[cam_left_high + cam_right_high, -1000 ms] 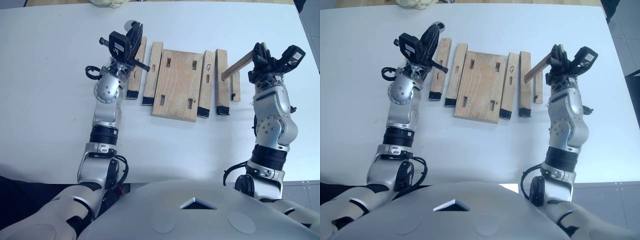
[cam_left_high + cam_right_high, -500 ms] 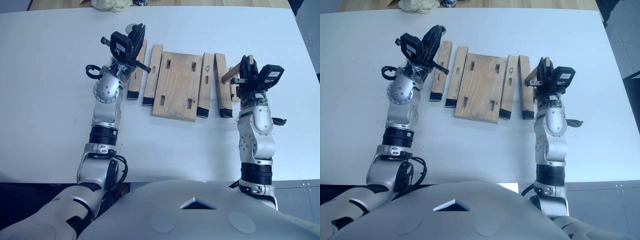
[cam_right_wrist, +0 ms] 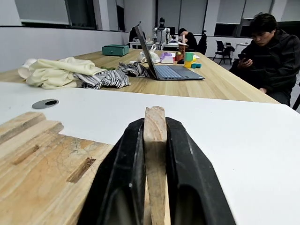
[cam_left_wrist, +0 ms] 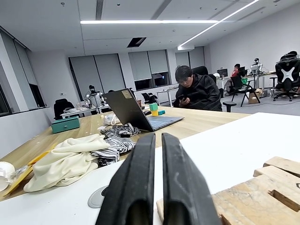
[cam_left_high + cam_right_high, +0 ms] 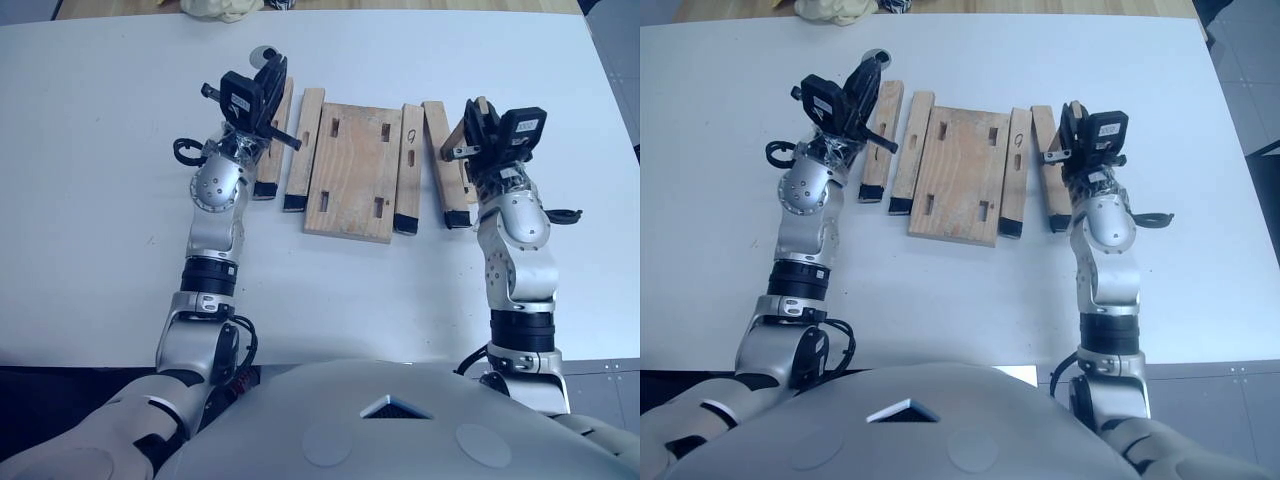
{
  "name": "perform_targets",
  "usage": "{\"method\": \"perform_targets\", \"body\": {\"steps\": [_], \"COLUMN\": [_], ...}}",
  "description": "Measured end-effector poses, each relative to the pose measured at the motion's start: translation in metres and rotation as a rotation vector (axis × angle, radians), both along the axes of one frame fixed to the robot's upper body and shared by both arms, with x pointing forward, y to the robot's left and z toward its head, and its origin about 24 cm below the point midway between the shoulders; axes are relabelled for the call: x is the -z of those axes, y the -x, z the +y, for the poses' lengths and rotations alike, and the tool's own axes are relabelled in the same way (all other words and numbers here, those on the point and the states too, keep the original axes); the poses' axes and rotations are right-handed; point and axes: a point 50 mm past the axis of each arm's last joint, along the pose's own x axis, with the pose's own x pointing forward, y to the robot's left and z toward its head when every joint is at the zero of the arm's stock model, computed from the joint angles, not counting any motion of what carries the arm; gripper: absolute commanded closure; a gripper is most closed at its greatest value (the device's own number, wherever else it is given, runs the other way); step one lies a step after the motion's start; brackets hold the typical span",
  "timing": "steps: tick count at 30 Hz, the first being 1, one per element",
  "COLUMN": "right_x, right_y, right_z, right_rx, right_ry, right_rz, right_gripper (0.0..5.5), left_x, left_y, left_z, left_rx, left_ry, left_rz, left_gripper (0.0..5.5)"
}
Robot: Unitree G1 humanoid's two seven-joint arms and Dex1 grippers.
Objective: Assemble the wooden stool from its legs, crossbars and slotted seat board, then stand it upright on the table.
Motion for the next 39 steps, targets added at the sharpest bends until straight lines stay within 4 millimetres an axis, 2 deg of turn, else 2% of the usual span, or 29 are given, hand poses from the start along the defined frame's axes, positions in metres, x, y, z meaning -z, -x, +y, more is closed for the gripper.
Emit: {"method": "perform_targets", "body": {"steps": [1,2,3,4,5,10,15,21,30,37,39], "right_x": [0.0,-0.001,-0.001,0.018,0.048,0.042,0.029,0.009,0.02,0.021,0.022], "right_y": [-0.001,-0.003,-0.003,-0.001,0.01,0.01,0.015,0.028,0.042,0.041,0.04], "right_z": [0.001,0.001,0.001,0.001,-0.003,-0.012,-0.034,-0.049,-0.043,-0.045,-0.043], "right_rx": [-0.001,-0.002,-0.005,-0.015,0.002,-0.047,-0.096,-0.155,-0.182,-0.163,-0.165], "right_ry": [0.005,0.012,0.018,0.024,0.032,0.071,0.151,0.135,0.099,0.121,0.144], "right_rz": [0.004,0.008,0.014,0.14,0.298,0.343,0.428,0.52,0.604,0.59,0.585], "right_gripper": [5.12,4.75,4.62,4.32,4.14,3.32,2.51,2.51,2.51,3.48,3.48], "left_x": [0.0,0.0,-0.001,-0.001,-0.001,0.003,0.011,0.015,0.015,0.015,0.015], "left_y": [0.0,0.0,0.0,0.0,0.001,0.002,0.009,0.015,0.016,0.016,0.016], "left_z": [0.0,-0.001,-0.001,-0.002,-0.002,-0.003,0.003,0.005,0.008,0.008,0.008], "left_rx": [-0.001,-0.002,-0.005,-0.007,-0.017,-0.046,-0.106,-0.151,-0.168,-0.168,-0.169], "left_ry": [0.002,0.003,0.004,0.008,0.011,0.027,0.041,0.056,0.056,0.055,0.055], "left_rz": [-0.001,-0.005,-0.01,-0.016,-0.017,-0.007,0.007,0.007,0.004,0.006,0.005], "left_gripper": [5.31,5.31,5.31,5.31,5.31,5.31,5.31,5.31,5.31,5.31,5.31]}}
